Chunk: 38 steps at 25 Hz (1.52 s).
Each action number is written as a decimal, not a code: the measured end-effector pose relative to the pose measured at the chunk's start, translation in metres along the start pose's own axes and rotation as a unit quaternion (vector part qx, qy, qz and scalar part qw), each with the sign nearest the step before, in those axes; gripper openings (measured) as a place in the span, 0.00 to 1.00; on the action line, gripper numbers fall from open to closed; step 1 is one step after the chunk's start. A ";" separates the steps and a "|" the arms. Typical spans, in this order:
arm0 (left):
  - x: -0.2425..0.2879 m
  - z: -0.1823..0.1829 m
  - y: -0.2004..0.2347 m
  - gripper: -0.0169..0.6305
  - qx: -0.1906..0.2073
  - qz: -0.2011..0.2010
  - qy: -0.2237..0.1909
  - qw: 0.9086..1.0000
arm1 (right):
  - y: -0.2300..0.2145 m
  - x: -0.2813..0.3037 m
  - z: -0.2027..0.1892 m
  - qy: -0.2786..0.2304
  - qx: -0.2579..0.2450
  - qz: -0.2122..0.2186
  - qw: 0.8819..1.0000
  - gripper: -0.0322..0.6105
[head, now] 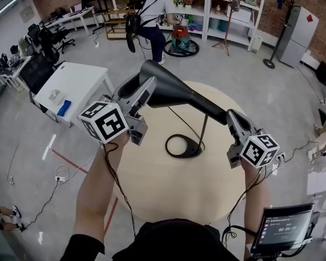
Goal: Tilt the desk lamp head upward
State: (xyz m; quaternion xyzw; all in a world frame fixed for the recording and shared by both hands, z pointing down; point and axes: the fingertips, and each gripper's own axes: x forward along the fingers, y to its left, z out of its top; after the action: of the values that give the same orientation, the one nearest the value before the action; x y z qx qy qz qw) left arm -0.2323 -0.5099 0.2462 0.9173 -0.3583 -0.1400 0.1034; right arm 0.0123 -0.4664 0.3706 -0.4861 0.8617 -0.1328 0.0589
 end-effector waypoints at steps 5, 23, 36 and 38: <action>-0.001 0.000 0.002 0.34 0.006 0.004 0.003 1.000 | 0.002 0.001 0.000 -0.004 -0.001 0.001 1.000 0.08; 0.013 0.022 -0.027 0.34 0.065 -0.008 0.011 0.998 | 0.007 0.003 -0.016 -0.007 0.014 0.018 1.000 0.06; 0.028 0.036 -0.052 0.34 0.111 -0.018 0.010 0.994 | 0.008 0.007 -0.020 0.013 0.031 0.040 0.999 0.06; 0.029 0.037 -0.054 0.34 0.112 -0.019 0.009 0.994 | 0.008 0.008 -0.021 0.014 0.032 0.043 0.998 0.06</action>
State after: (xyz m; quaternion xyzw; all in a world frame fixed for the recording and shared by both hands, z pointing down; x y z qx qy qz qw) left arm -0.1901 -0.4942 0.1903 0.9308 -0.3535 -0.0926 0.0007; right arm -0.0034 -0.4656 0.3888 -0.4448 0.8777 -0.1647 0.0684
